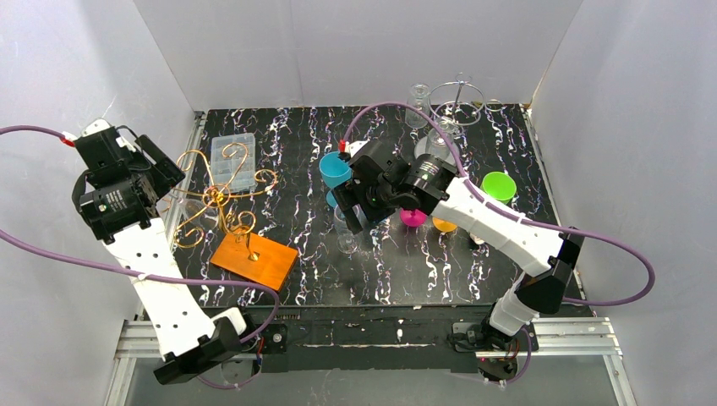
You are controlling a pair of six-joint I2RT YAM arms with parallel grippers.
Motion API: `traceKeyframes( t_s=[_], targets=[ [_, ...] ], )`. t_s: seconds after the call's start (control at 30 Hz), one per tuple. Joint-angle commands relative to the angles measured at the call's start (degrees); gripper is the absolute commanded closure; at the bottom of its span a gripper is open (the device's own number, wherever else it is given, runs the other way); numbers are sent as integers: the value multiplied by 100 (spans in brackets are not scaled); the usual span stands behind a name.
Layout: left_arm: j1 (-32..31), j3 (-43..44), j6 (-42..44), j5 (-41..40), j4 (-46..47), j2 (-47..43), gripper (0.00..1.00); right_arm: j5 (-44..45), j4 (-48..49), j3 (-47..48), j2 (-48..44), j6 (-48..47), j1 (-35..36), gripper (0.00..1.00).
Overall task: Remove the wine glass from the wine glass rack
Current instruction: Pick up the wine glass from the wine rack.
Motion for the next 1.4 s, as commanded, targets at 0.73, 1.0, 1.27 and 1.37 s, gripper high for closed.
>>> traceKeyframes(
  t_s=[0.73,1.0,1.27,1.37],
  targets=[
    [-57,-147,-43,34,-352,-1009,52,53,157,-512,-618,12,-13,2],
    [-57,-533,85,-575,-465,-1375,53,40,173,-679,-724,43,-13,1],
    [-74,-282,298,-1860,-635,-1121,53,26,70,-398,-510,-44,-13,0],
    [-74,304,345,-2216,-639,-564,53,90,-181,73,-292,-112,-13,0]
  ],
)
